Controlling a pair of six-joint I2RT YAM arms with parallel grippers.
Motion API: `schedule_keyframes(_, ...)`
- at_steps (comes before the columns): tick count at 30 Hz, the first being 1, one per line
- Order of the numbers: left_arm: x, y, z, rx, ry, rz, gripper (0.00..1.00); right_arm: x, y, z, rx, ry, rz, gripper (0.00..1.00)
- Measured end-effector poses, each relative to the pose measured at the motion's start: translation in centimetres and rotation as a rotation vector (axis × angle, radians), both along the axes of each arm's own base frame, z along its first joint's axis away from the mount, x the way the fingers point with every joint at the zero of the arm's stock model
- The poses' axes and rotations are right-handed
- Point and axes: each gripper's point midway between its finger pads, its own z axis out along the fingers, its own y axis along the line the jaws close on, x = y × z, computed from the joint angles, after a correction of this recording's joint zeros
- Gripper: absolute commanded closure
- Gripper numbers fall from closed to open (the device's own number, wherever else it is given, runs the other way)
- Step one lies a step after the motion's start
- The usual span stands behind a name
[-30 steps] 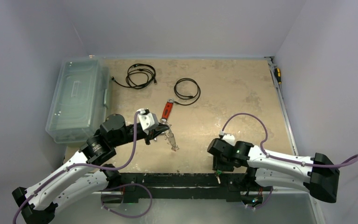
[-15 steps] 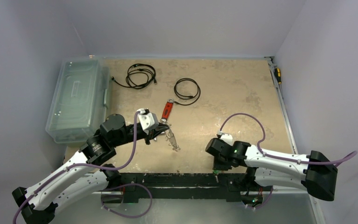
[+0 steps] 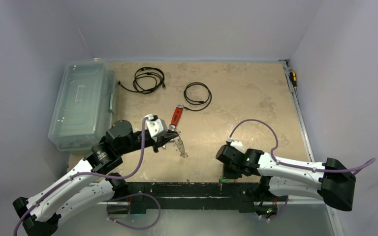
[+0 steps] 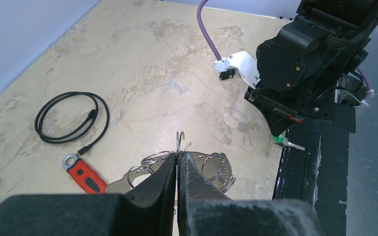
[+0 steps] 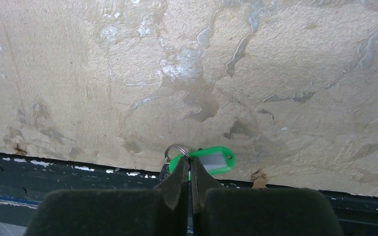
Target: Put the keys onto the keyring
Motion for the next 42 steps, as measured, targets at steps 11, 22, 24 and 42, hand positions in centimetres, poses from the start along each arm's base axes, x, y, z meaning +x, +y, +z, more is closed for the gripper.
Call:
schedule_keyframes(11,0.1,0.1,-0.1,0.005,0.003,0.008,1.0,0.8,1.1,1.2,0.068,-0.062,0.039,1.0)
schedule_keyframes(22,0.1,0.2,0.0,0.003,0.0,0.011,1.0,5.0,2.8,5.8,0.114,-0.306,0.092,1.0)
schedule_keyframes(24,0.0,0.2,0.1,0.0,-0.003,0.01,1.0,5.4,3.3,6.8,0.153,-0.35,0.105,1.0)
schedule_keyframes(42,-0.2,0.5,0.6,-0.013,-0.019,0.01,1.0,7.6,5.2,12.8,0.35,-0.638,0.201,1.0)
